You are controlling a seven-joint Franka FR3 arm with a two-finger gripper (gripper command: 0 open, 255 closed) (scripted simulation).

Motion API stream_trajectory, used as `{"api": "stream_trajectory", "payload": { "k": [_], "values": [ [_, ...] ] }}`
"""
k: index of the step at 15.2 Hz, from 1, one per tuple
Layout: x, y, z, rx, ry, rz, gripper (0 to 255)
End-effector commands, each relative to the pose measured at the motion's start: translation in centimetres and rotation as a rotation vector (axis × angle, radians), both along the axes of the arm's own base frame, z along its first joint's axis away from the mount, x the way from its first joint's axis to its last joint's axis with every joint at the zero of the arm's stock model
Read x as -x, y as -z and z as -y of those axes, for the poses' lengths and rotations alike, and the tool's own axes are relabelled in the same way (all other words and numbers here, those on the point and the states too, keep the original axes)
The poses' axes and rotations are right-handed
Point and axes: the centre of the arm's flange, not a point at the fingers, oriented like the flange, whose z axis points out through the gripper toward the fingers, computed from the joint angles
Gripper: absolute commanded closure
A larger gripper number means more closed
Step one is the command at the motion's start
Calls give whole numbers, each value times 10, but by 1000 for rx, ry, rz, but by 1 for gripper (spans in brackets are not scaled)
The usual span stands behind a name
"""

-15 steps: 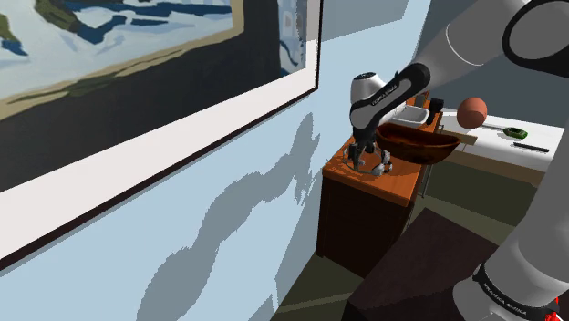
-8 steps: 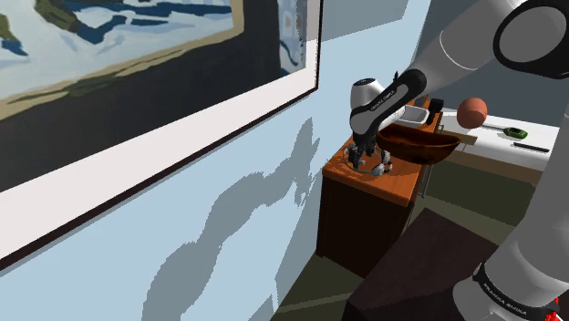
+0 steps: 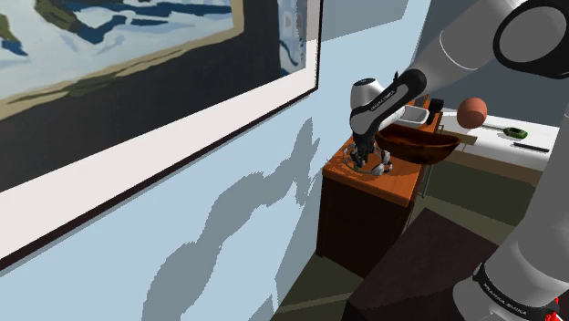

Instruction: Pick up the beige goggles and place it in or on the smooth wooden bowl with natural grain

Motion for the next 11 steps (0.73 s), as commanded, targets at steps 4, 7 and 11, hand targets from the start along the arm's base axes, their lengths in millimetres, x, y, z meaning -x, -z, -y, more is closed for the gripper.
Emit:
{"api": "stream_trajectory", "payload": {
  "k": [4,7,11],
  "values": [
    [0,0,0,0,0,0,255],
    [0,-5,0,0,0,0,255],
    [0,-26,0,0,0,0,255]
  ]
}}
